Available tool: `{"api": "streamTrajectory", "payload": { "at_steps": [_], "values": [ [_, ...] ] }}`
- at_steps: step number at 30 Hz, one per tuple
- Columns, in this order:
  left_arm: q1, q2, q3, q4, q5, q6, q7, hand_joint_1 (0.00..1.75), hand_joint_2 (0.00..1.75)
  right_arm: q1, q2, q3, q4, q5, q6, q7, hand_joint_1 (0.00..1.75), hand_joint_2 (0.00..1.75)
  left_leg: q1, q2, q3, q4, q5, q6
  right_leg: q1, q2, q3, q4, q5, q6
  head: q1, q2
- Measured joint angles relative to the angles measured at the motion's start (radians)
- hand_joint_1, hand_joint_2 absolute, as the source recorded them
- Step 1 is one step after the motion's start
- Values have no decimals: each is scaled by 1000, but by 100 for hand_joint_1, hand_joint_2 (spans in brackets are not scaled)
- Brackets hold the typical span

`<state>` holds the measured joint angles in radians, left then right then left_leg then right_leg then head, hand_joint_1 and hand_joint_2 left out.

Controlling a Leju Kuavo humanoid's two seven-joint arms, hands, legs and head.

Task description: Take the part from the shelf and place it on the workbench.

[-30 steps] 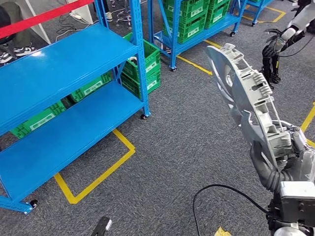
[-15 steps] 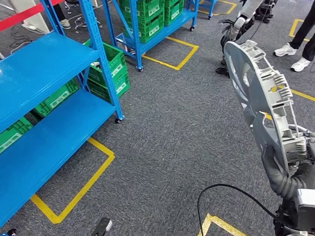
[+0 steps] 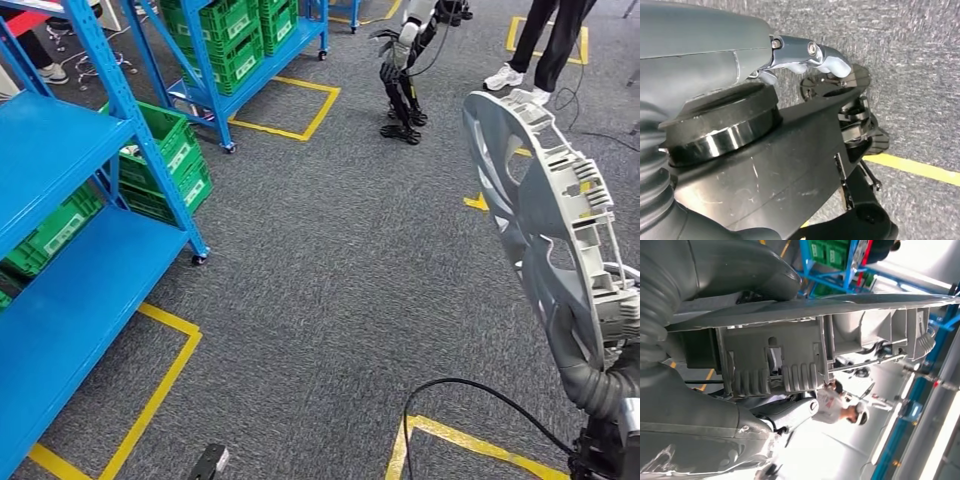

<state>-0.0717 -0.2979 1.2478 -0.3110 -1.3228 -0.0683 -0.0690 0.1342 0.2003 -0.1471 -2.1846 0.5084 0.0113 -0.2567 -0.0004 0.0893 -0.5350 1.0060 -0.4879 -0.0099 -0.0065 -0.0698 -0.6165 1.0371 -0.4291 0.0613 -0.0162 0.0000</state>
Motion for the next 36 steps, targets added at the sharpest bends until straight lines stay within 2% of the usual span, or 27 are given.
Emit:
{"api": "streamTrajectory", "payload": {
  "at_steps": [2,4,6,7,8,9,10,11,13,15,16,17,18,20,21,22,23,24,25,26,28,29,30,31,33,35,36],
  "values": [
    [-1,0,0,0,1,2,0,0,175,0,1,-5,-2,-6,0,-1,175,175,2,12,3,-4,-1,-10,2,23,-4,-2,5,-18,-1,0],
    [-2,-1,0,0,1,3,0,0,175,-2,3,-10,-5,-16,0,-3,175,175,6,-16,-8,20,-24,-19,0,46,-7,-7,10,-32,-2,0],
    [-2,-1,0,0,2,3,0,0,175,-7,5,-15,-8,-25,0,-7,175,175,8,-65,-58,126,-84,-20,-2,69,-8,-10,14,-41,-7,0],
    [-2,-1,0,0,2,3,0,0,175,-9,6,-17,-8,-28,1,-9,175,175,8,-78,-95,199,-114,-20,-1,82,-9,-10,14,-44,-9,0],
    [-1,-1,0,0,1,3,0,0,175,-11,7,-19,-8,-29,1,-10,175,175,7,-83,-127,259,-132,-19,-1,96,-9,-10,15,-45,-10,0],
    [1,-1,0,0,1,3,0,0,175,-11,7,-21,-8,-30,1,-10,175,175,7,-86,-146,289,-130,-18,0,112,-9,-10,15,-45,-10,0],
    [2,-1,0,0,1,3,0,0,175,-11,8,-23,-8,-31,1,-11,175,175,7,-89,-147,280,-108,-16,0,128,-9,-10,16,-45,-10,0],
    [2,-1,0,0,1,3,0,0,175,-11,8,-25,-8,-32,2,-11,175,175,7,-95,-129,233,-72,-14,-1,144,-8,-10,17,-43,-10,0],
    [1,-2,0,0,-2,4,0,0,175,-11,11,-28,-8,-36,2,-11,175,175,14,-145,-70,97,-4,-12,-2,172,-11,-5,19,-36,-11,0],
    [1,-3,0,0,-6,4,0,0,175,-12,13,-31,-8,-47,8,-15,175,175,19,-189,-37,21,17,-12,-3,196,-20,-3,22,-25,-11,0],
    [1,-4,0,0,-8,4,0,0,175,-12,13,-33,-9,-54,14,-17,175,175,18,-190,-34,12,15,-10,-4,209,-24,-4,25,-18,-11,0],
    [1,-4,-1,0,-9,4,0,0,175,-11,13,-34,-9,-61,20,-21,175,175,17,-177,-34,13,18,-5,-7,220,-29,-8,30,-12,-10,0],
    [0,-5,-1,0,-9,4,0,0,175,-11,13,-35,-9,-68,25,-24,175,175,16,-164,-34,11,20,2,-7,211,-34,-6,30,-6,-10,0],
    [-1,-8,-1,0,-8,2,-3,0,175,-13,13,-35,-9,-75,31,-29,175,175,16,-136,-33,7,25,14,-3,152,-62,41,2,1,-5,0],
    [-1,-8,-1,0,-8,2,-4,0,175,-15,13,-35,-9,-78,32,-29,175,175,14,-122,-33,7,24,19,-2,113,-89,100,-29,4,-2,0],
    [0,-9,-1,0,-7,1,-4,0,175,-17,13,-35,-9,-79,32,-30,175,175,12,-107,-33,7,23,21,-2,90,-122,171,-64,7,0,0],
    [2,-8,-1,0,-6,1,-4,0,175,-19,13,-35,-9,-81,32,-30,175,175,11,-92,-33,7,22,23,-4,81,-152,237,-90,9,0,0],
    [3,-8,-1,0,-6,1,-4,0,175,-20,13,-36,-9,-83,32,-30,175,175,10,-76,-33,7,21,23,-5,77,-170,280,-102,11,0,0],
    [4,-7,0,0,-5,1,-4,0,175,-20,13,-37,-9,-84,32,-30,175,175,10,-62,-31,7,19,23,-6,75,-168,281,-95,11,0,0],
    [4,-7,0,0,-5,1,-4,0,175,-21,13,-38,-9,-87,31,-30,175,175,10,-49,-29,8,17,21,-6,71,-144,239,-71,12,0,0],
    [3,-7,0,0,-5,1,-5,0,175,-25,13,-39,-9,-93,32,-30,175,175,7,-26,-22,8,10,13,-3,34,-60,99,-16,11,0,0],
    [3,-6,0,0,-5,1,-5,0,175,-26,13,-39,-9,-96,32,-31,175,175,4,-16,-19,9,6,8,0,17,-29,44,0,6,-1,0],
    [3,-5,0,0,-5,0,-6,0,175,-28,13,-40,-9,-98,33,-31,175,175,1,-8,-16,10,3,3,3,6,-12,13,6,0,-2,0],
    [2,-4,0,0,-4,-1,-7,0,175,-29,13,-40,-9,-100,33,-32,175,175,-1,0,-14,9,2,-2,7,8,-10,7,3,-9,-2,0],
    [1,-4,0,0,1,-4,-13,0,175,-28,13,-43,-10,-100,33,-32,175,175,1,10,-9,6,-1,-12,7,32,-13,3,6,-25,-3,0],
    [1,-4,0,0,9,-9,-21,0,175,-30,13,-45,-14,-100,34,-32,175,175,5,-22,-21,42,-31,-21,3,55,-11,-3,10,-38,-6,0],
    [0,-4,0,0,11,-12,-23,0,175,-31,13,-46,-15,-99,35,-32,175,175,6,-48,-44,92,-59,-23,1,66,-9,-5,11,-43,-10,0]
  ]
}}
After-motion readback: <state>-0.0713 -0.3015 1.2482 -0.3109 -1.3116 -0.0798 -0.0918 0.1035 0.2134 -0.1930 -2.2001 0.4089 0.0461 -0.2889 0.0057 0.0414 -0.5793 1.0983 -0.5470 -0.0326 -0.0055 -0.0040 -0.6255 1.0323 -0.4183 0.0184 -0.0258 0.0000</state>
